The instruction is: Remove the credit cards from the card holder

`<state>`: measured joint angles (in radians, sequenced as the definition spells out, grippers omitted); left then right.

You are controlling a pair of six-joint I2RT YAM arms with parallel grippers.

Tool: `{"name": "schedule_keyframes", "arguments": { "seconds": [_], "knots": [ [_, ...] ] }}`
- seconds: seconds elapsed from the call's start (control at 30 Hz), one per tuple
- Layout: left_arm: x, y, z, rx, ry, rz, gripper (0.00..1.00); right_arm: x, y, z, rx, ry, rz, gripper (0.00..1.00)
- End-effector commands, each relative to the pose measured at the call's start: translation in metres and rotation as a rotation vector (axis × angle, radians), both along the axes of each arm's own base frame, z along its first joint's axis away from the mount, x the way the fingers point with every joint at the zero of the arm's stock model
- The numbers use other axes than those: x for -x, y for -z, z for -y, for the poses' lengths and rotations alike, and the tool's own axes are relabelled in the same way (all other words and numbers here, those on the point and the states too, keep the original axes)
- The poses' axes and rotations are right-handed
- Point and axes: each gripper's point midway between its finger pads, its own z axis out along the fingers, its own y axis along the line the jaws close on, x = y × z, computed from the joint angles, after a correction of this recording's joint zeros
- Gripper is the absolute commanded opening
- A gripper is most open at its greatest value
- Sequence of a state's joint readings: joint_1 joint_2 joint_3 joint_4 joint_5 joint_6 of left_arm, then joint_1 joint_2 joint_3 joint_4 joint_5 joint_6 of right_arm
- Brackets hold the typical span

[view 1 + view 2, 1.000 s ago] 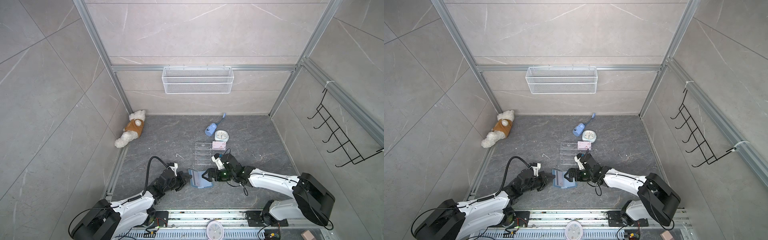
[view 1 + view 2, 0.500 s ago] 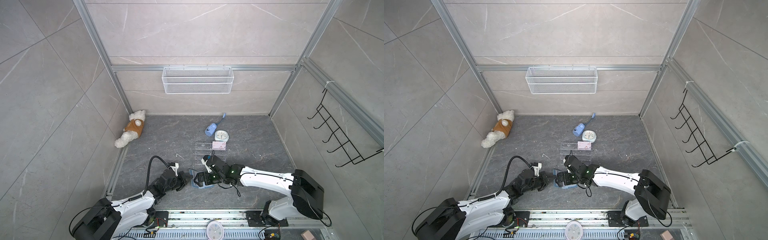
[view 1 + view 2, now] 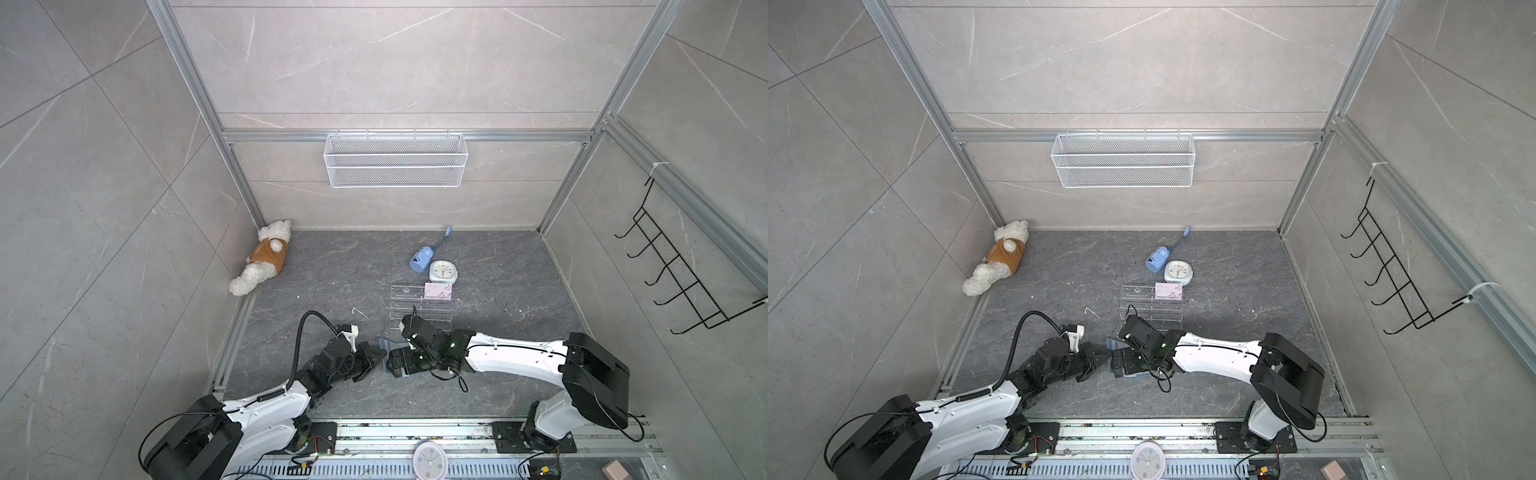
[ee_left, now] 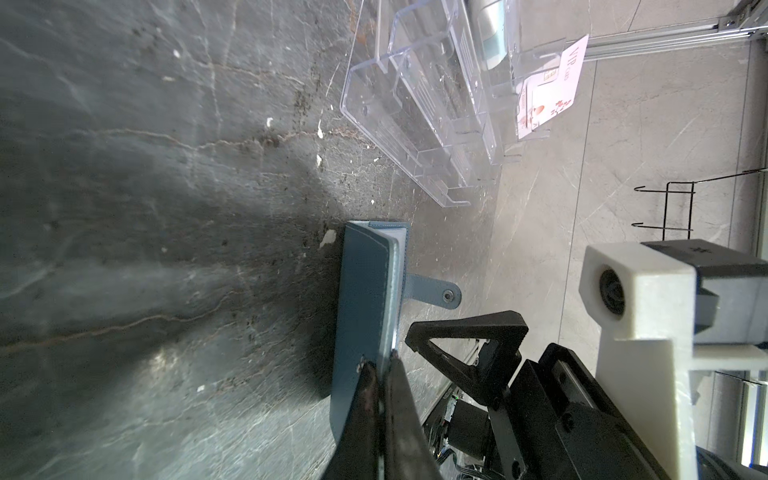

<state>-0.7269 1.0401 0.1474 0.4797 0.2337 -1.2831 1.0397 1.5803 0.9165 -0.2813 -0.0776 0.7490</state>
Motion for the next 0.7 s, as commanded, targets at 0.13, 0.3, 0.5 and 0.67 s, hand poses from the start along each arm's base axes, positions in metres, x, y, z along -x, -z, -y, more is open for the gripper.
{"name": "schedule_keyframes", "arguments": {
  "seconds": [0.13,0.3,0.5,0.67],
  "knots": [
    [-0.010,-0.023,0.008,0.035,0.002,0.083,0.00,-0.003,0.005,0.002,0.031,0.026,0.003,1.00],
    [-0.010,-0.023,0.009,0.036,0.001,0.085,0.00,-0.003,0.007,-0.001,0.023,0.025,-0.004,1.00],
    [-0.009,-0.023,0.009,0.035,0.001,0.087,0.00,-0.003,0.011,-0.003,0.025,0.021,-0.011,1.00],
    [-0.008,-0.022,0.007,0.029,-0.003,0.084,0.00,-0.003,0.011,-0.005,0.016,0.026,-0.016,1.00]
  ]
}}
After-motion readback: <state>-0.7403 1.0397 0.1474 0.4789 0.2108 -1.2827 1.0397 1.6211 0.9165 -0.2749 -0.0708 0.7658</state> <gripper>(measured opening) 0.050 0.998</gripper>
